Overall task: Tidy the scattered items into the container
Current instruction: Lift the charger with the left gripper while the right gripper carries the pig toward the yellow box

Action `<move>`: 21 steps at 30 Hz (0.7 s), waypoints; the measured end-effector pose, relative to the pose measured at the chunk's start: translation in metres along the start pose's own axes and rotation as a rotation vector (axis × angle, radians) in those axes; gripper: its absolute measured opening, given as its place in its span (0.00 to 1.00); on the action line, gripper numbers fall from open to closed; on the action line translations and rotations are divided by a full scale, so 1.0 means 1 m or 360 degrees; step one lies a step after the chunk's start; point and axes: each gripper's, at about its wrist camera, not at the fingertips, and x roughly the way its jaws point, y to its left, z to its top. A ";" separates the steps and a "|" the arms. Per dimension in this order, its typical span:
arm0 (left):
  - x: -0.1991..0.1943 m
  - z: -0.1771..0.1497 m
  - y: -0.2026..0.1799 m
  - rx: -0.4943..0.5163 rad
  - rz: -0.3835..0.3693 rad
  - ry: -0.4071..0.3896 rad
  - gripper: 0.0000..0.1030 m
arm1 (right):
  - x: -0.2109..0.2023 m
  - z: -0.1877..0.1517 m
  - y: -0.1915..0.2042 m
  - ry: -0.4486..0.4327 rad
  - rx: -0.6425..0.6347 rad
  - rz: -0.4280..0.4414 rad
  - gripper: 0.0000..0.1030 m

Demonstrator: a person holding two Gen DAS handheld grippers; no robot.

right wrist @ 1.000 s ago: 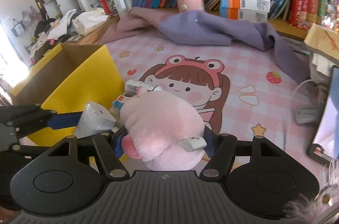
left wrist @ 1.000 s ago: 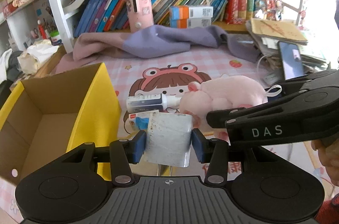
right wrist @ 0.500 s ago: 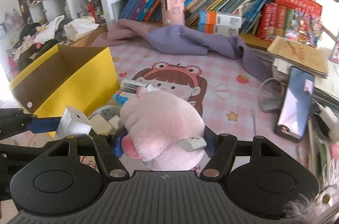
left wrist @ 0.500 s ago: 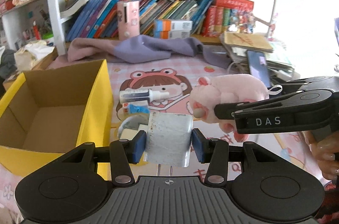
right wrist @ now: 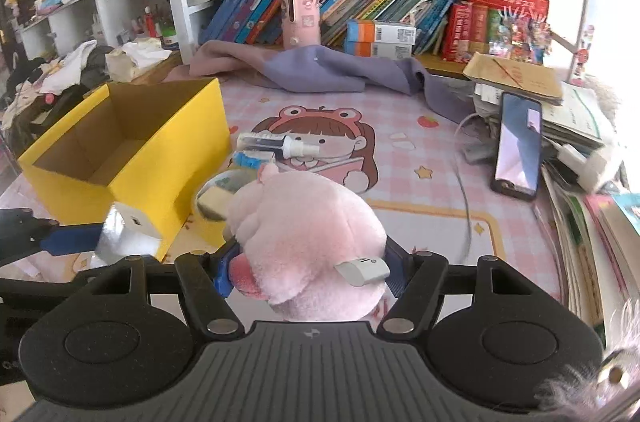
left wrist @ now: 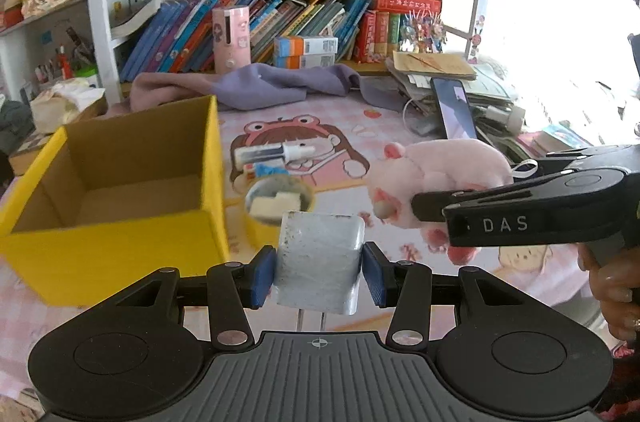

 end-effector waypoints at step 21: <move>-0.087 -0.077 0.057 -0.0120 0.0146 0.0047 0.44 | -0.052 -0.071 0.114 0.0096 -0.0062 0.0093 0.64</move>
